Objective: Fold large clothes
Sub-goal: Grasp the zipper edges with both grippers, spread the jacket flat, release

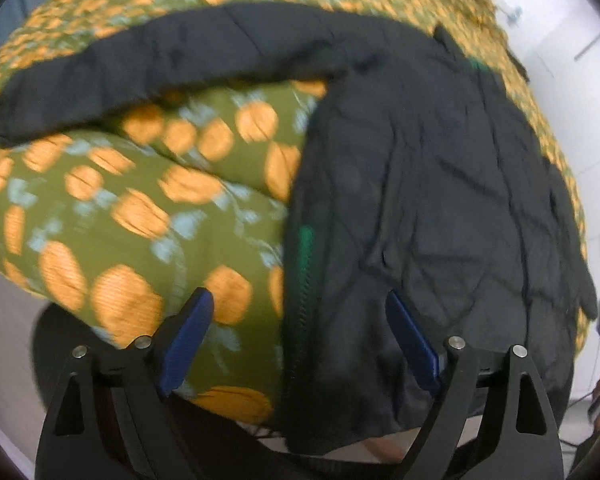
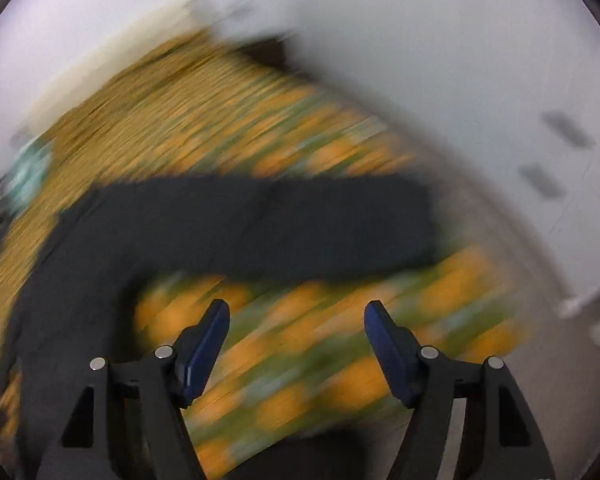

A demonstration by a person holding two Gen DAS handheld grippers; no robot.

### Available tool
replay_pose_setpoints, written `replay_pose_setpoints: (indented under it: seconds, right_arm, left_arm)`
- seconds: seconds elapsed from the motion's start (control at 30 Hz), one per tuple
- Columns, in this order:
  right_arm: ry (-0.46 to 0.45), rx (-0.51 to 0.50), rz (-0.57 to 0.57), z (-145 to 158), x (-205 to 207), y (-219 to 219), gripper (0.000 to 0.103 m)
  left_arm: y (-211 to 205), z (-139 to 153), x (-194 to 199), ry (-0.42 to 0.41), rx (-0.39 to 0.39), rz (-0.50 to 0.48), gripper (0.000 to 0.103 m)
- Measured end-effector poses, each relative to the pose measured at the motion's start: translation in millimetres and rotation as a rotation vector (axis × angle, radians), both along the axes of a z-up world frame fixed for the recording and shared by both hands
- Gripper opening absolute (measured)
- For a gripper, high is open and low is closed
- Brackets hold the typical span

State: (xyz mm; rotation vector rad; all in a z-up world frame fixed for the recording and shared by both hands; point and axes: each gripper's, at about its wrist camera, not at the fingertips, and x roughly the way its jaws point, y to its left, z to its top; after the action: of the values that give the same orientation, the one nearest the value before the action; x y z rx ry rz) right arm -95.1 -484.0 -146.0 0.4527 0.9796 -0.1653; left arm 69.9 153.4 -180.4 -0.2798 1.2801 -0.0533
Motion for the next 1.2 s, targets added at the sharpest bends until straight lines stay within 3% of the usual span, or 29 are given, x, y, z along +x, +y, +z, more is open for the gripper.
replay_pose_setpoints:
  seconds: [0.1,0.2,0.23,0.27,0.33,0.37,0.43,0.57,0.7,0.77,0.9,0.97,1.03,1.2]
  right_arm:
    - [0.077,0.100,0.239,-35.1,16.3,78.4,0.072]
    - [0.147,0.071,0.401,-60.4,24.8,128.2,0.071]
    - [0.167,0.058,0.437,-66.1,26.7,137.6,0.071]
    - [0.173,0.047,0.453,-67.8,27.7,140.8,0.069]
    - [0.175,0.038,0.447,-63.7,30.4,136.2,0.041]
    - [0.175,0.047,0.439,-60.6,32.6,132.0,0.036]
    - [0.172,0.039,0.430,-51.5,30.2,124.6,0.027]
    - [0.182,-0.006,0.414,-49.5,21.2,122.9,0.025]
    - [0.167,-0.023,0.393,-61.9,23.9,129.6,0.026]
    - [0.153,-0.055,0.396,-57.9,24.1,134.6,0.028]
    - [0.115,-0.077,0.386,-43.2,16.7,141.4,0.051]
    - [0.086,-0.087,0.380,-30.5,12.1,139.1,0.055]
    - [0.052,-0.111,0.372,-16.6,7.6,136.8,0.057]
    - [-0.080,-0.091,0.323,19.7,9.7,136.6,0.061]
  left_arm:
    - [-14.0,-11.3,0.1,0.028,-0.006,-0.041,0.089]
    - [-26.0,-14.5,-4.2,0.022,0.040,-0.087,0.088]
    - [-28.9,-14.5,-7.6,0.015,0.049,-0.100,0.081]
    - [-30.3,-14.4,-10.3,0.010,0.039,-0.108,0.063]
    - [-36.3,-15.0,-15.3,0.013,0.012,-0.123,0.045]
    - [-39.9,-13.5,-18.0,0.005,0.027,-0.133,0.040]
    - [-49.2,-9.9,-25.1,-0.008,0.057,-0.166,0.034]
    - [-66.7,-11.3,-40.0,-0.025,0.111,-0.205,0.033]
    - [-68.8,-11.6,-39.3,-0.023,0.103,-0.190,0.036]
    - [-70.2,-4.5,-44.2,-0.037,0.108,-0.187,0.042]
    - [-42.7,16.1,-44.2,-0.084,0.107,-0.165,0.060]
    - [-38.2,39.2,-51.2,-0.161,0.118,-0.134,0.082]
    - [-35.6,59.1,-56.5,-0.242,0.139,-0.103,0.096]
    - [-44.5,92.0,-50.1,-0.452,0.193,-0.101,0.100]
